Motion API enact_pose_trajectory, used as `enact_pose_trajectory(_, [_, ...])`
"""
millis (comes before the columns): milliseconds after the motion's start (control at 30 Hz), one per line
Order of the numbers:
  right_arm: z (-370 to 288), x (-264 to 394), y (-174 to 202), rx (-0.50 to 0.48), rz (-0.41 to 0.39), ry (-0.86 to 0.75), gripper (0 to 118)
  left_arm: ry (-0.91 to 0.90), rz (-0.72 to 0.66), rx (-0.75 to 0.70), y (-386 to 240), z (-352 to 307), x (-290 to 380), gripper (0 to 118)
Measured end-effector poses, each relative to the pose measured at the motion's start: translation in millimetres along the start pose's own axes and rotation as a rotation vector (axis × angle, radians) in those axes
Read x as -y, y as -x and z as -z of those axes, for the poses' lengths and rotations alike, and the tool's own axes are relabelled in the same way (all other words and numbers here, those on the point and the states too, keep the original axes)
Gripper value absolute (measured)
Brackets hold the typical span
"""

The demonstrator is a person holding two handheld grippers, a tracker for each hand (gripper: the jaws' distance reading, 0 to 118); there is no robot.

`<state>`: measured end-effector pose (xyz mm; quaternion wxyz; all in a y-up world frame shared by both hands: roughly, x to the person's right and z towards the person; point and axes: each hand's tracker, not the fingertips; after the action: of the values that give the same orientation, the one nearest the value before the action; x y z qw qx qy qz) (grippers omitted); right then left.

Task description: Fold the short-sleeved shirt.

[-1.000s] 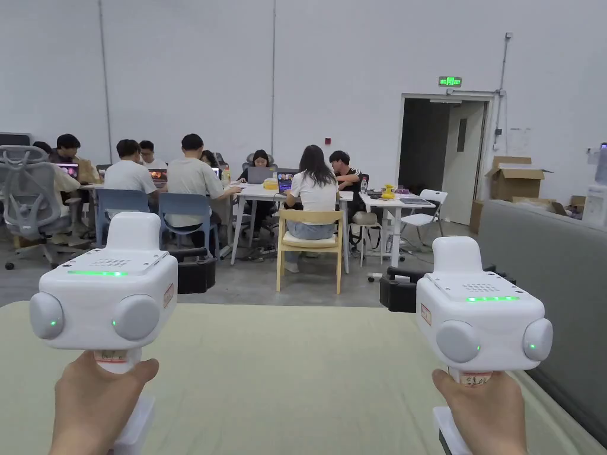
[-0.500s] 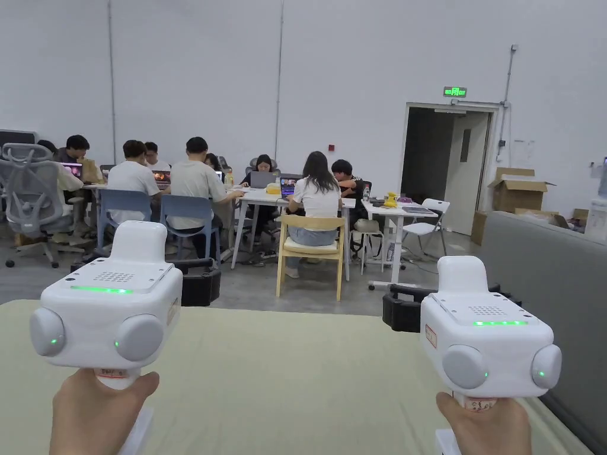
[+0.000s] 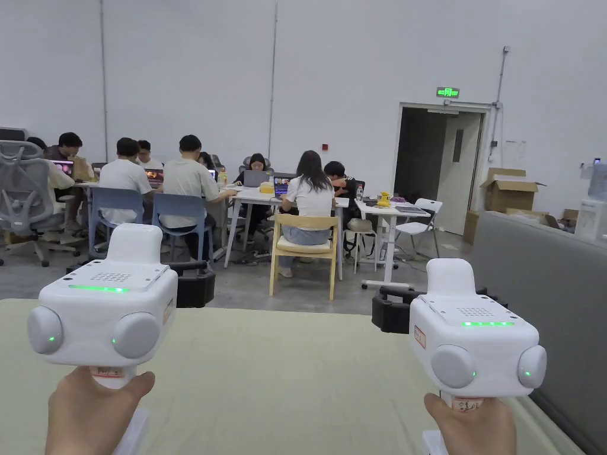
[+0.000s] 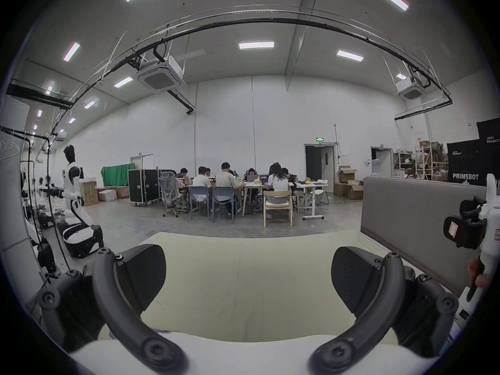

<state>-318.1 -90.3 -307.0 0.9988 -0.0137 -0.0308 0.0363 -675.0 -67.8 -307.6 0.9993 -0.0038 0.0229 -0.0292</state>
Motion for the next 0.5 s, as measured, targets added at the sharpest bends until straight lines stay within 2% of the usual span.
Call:
enact_pose_trajectory(300, [2,3,0,0.014,-0.007,0.009,118,0.002,0.013,0.014,-8,0,2,118])
enact_pose_trajectory(500, [2,1,-3,0.005,0.022,0.008,118,-0.008,0.005,0.028,-12,-1,-2,118])
